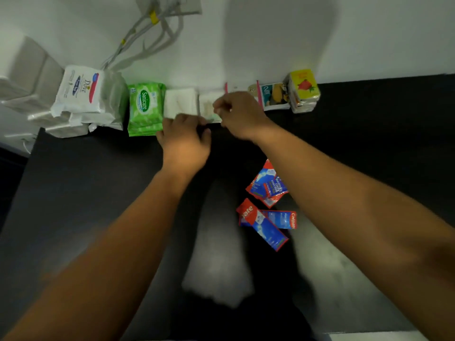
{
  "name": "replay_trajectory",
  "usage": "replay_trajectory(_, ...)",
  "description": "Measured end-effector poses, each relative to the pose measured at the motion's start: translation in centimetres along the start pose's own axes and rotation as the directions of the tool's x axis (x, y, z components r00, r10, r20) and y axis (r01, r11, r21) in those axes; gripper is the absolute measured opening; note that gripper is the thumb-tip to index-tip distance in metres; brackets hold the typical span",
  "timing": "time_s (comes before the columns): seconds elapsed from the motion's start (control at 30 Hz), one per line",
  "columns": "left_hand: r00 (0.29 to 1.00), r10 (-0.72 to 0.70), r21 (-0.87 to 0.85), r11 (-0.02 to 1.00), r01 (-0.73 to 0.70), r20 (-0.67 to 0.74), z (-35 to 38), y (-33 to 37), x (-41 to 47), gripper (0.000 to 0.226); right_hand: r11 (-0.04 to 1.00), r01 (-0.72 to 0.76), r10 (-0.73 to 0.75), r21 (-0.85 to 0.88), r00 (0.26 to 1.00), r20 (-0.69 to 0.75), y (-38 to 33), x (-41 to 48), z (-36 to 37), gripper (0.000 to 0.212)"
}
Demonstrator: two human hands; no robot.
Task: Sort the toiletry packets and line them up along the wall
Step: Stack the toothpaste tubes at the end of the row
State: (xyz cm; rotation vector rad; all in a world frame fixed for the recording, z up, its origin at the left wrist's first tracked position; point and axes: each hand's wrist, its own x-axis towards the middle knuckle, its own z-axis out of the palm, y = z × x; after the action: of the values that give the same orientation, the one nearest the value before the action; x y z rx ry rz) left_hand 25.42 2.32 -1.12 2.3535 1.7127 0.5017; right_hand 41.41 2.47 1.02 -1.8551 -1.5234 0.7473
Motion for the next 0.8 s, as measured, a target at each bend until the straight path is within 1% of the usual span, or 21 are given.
replay_trajectory(0.07,0.999,0.011,-0.051,0.999,-0.010,0.036,0.9,1.5,-3.2,0.026,1.000,-0.002,0.003,-0.027,0.999,0.037,1.4,-2.7,-1.1,0.022)
replay_trajectory(0.17,0.988,0.017,-0.112,0.994,0.001,0.156,2.2,3.3,-7.7,0.029,0.999,0.010,-0.007,-0.046,0.997,0.072,3.8,-7.4,-2.2,0.023)
replay_trajectory(0.23,0.968,-0.012,-0.122,0.992,0.044,0.249,2.9,4.0,-10.4,0.038,1.000,-0.006,0.009,-0.029,0.994,0.110,5.8,-10.6,-2.2,0.024)
replay_trajectory(0.33,0.921,-0.103,-0.104,0.983,0.153,0.376,4.0,4.3,-13.7,0.057,0.993,0.013,0.009,-0.115,0.982,0.187,8.0,-14.8,-1.9,0.024)
replay_trajectory(0.4,0.902,-0.160,-0.103,0.970,0.218,0.401,4.6,4.3,-15.3,0.069,0.982,0.059,-0.014,-0.177,0.970,0.244,9.0,-17.0,-1.7,0.024)
replay_trajectory(0.43,0.900,-0.179,-0.101,0.966,0.237,0.398,4.9,4.4,-15.9,0.070,0.977,0.076,-0.018,-0.201,0.961,0.275,9.3,-18.0,-1.6,0.025)
replay_trajectory(0.53,0.902,-0.215,-0.084,0.961,0.264,0.375,5.1,5.0,-16.8,0.061,0.964,0.108,-0.013,-0.245,0.934,0.358,10.1,-20.0,-1.2,0.029)
replay_trajectory(0.67,0.919,-0.258,-0.138,0.941,0.309,0.298,4.6,6.1,-17.0,0.039,0.975,0.103,-0.024,-0.198,0.930,0.368,10.5,-20.9,-1.1,0.034)
replay_trajectory(0.73,0.923,-0.269,-0.277,0.897,0.344,0.276,4.2,6.7,-16.8,0.026,0.991,0.050,-0.002,-0.124,0.932,0.363,10.8,-20.8,-1.1,0.034)
replay_trajectory(0.8,0.921,-0.258,-0.434,0.823,0.367,0.291,3.5,7.6,-16.2,0.021,1.000,0.002,0.007,-0.026,0.938,0.348,11.2,-20.7,-1.4,0.028)
